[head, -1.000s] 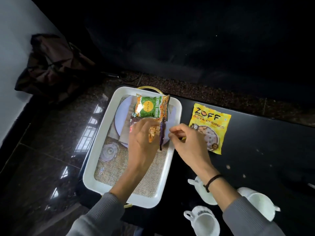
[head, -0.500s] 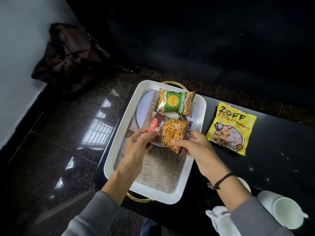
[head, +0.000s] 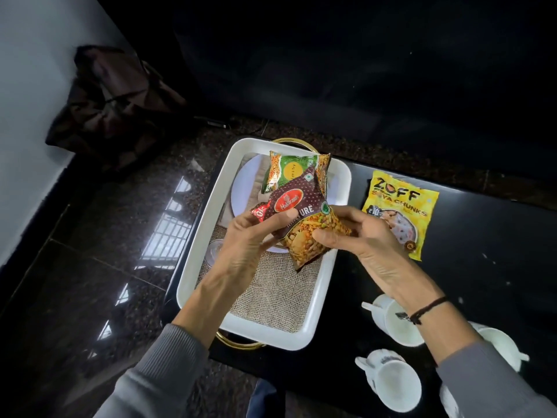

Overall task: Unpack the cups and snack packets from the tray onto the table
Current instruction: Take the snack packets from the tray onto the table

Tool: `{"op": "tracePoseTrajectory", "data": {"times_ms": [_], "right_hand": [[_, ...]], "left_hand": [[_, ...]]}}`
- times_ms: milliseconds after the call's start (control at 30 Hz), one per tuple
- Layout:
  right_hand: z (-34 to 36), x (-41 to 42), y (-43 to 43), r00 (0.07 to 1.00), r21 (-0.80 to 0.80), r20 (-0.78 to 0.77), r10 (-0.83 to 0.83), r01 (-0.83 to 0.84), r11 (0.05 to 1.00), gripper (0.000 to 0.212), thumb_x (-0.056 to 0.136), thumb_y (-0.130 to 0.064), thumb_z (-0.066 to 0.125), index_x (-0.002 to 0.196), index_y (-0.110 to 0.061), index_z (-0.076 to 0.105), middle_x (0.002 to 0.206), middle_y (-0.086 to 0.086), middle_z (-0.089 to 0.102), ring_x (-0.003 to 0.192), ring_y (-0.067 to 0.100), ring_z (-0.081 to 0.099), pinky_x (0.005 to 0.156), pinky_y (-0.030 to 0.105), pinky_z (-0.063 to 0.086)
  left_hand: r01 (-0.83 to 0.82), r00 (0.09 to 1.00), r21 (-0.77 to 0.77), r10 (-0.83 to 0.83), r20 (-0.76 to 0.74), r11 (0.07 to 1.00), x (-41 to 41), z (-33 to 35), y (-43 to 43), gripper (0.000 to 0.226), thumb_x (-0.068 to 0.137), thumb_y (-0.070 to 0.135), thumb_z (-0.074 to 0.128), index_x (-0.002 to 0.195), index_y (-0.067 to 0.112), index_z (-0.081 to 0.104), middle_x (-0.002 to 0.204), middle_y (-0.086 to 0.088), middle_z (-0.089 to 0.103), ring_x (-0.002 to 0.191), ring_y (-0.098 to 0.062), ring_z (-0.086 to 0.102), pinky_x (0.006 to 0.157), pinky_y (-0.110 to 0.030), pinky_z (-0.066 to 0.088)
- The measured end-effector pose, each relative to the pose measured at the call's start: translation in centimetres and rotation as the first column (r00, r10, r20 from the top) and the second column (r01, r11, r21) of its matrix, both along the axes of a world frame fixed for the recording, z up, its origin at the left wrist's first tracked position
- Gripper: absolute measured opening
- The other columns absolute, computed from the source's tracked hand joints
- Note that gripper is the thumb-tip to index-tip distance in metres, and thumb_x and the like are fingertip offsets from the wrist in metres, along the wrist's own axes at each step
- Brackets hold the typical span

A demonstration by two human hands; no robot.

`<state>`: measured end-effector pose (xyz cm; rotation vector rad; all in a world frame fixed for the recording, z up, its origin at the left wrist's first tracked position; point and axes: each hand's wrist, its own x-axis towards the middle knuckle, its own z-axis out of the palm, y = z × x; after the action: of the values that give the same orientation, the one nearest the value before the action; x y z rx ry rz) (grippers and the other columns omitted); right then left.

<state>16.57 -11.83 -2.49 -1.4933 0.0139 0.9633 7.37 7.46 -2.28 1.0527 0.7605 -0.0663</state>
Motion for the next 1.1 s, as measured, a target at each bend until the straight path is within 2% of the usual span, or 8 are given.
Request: {"op": "tracePoseTrajectory", "data": {"times_ms": [100,200,500,733,833,933,1033,1100], "right_hand": [[0.8,0.0,-1.1,0.994,-0.022,0.012,0.108,-0.108,0.994,0.047,0.064,-0.023,0.089,0.108,-0.016,0.073,0.104,0.002,0.081,0.1,0.013,0.076,0.092,0.03,0.058],[0.6,-0.1,-2.3,0.997,-0.008,0.008,-0.083,0.083,0.997,0.048,0.065,-0.019,0.089,0.11,-0.012,0.073,0.105,0.004,0.081,0.105,0.021,0.075,0.092,0.029,0.056],[1.1,0.0,-7.0,0.982,-0.051,-0.067,-0.179,0.176,0.983,0.051,0.066,-0.033,0.088,0.112,-0.015,0.074,0.106,0.002,0.08,0.103,0.018,0.075,0.095,0.033,0.054],[1.3,0.6,-10.6,0.939,-0.124,-0.131,-0.319,0.304,0.945,0.025,0.083,-0.022,0.08,0.105,-0.012,0.076,0.093,0.002,0.082,0.08,0.009,0.078,0.06,0.013,0.055],[1.3,1.0,-12.3,0.935,-0.151,-0.098,-0.342,0.325,0.933,0.026,0.085,-0.024,0.079,0.109,-0.015,0.075,0.095,0.002,0.082,0.082,0.009,0.078,0.061,0.014,0.055],[1.1,1.5,-14.4,0.928,-0.196,-0.039,-0.37,0.356,0.914,0.033,0.084,-0.031,0.08,0.113,-0.018,0.073,0.1,0.001,0.082,0.093,0.016,0.078,0.08,0.026,0.057],[0.5,2.3,-16.5,0.906,-0.236,-0.007,-0.424,0.41,0.881,0.03,0.084,-0.03,0.079,0.111,-0.017,0.074,0.101,0.003,0.081,0.098,0.022,0.077,0.094,0.038,0.056],[0.0,3.2,-17.9,0.887,-0.252,0.011,-0.463,0.45,0.857,0.027,0.086,-0.026,0.078,0.11,-0.015,0.075,0.1,0.004,0.081,0.098,0.024,0.077,0.094,0.04,0.057]], "left_hand": [[0.081,0.996,0.02,-0.082,0.023,0.996,0.8,0.8,-1.1,0.033,0.072,0.015,0.084,0.103,0.01,0.074,0.102,-0.004,0.079,0.091,-0.016,0.072,0.084,-0.038,0.053],[0.15,0.989,0.009,-0.151,0.011,0.989,1.8,1.3,-2.7,0.054,0.077,0.024,0.081,0.127,0.013,0.065,0.116,-0.004,0.076,0.106,-0.018,0.07,0.091,-0.045,0.054],[0.261,0.964,0.055,-0.257,-0.073,0.964,3.2,0.4,-7.6,0.028,0.084,0.02,0.077,0.104,0.001,0.074,0.095,-0.012,0.08,0.078,-0.015,0.076,0.072,-0.024,0.06],[0.346,0.936,0.135,-0.333,-0.112,0.928,5.1,0.7,-12.0,0.01,0.09,0.026,0.073,0.092,0.018,0.07,0.079,0.004,0.08,0.071,-0.007,0.075,0.06,-0.013,0.055],[0.391,0.917,0.115,-0.376,-0.13,0.913,6.2,0.4,-13.9,0.037,0.087,0.04,0.076,0.116,0.017,0.069,0.105,0.0,0.079,0.097,-0.011,0.075,0.085,-0.025,0.058],[0.433,0.896,0.094,-0.417,-0.149,0.896,7.4,0.2,-16.1,0.045,0.085,0.046,0.077,0.121,0.021,0.067,0.119,0.0,0.074,0.112,-0.012,0.069,0.104,-0.034,0.05],[0.48,0.873,0.082,-0.465,-0.147,0.874,9.0,-0.1,-18.5,0.022,0.091,0.035,0.072,0.11,0.026,0.066,0.101,0.011,0.07,0.087,0.013,0.067,0.082,-0.006,0.05],[0.504,0.861,0.094,-0.491,-0.133,0.859,10.2,-0.2,-20.1,0.037,0.093,0.033,0.07,0.127,0.021,0.061,0.097,0.016,0.059,0.078,0.014,0.06,0.066,-0.002,0.044]]}}
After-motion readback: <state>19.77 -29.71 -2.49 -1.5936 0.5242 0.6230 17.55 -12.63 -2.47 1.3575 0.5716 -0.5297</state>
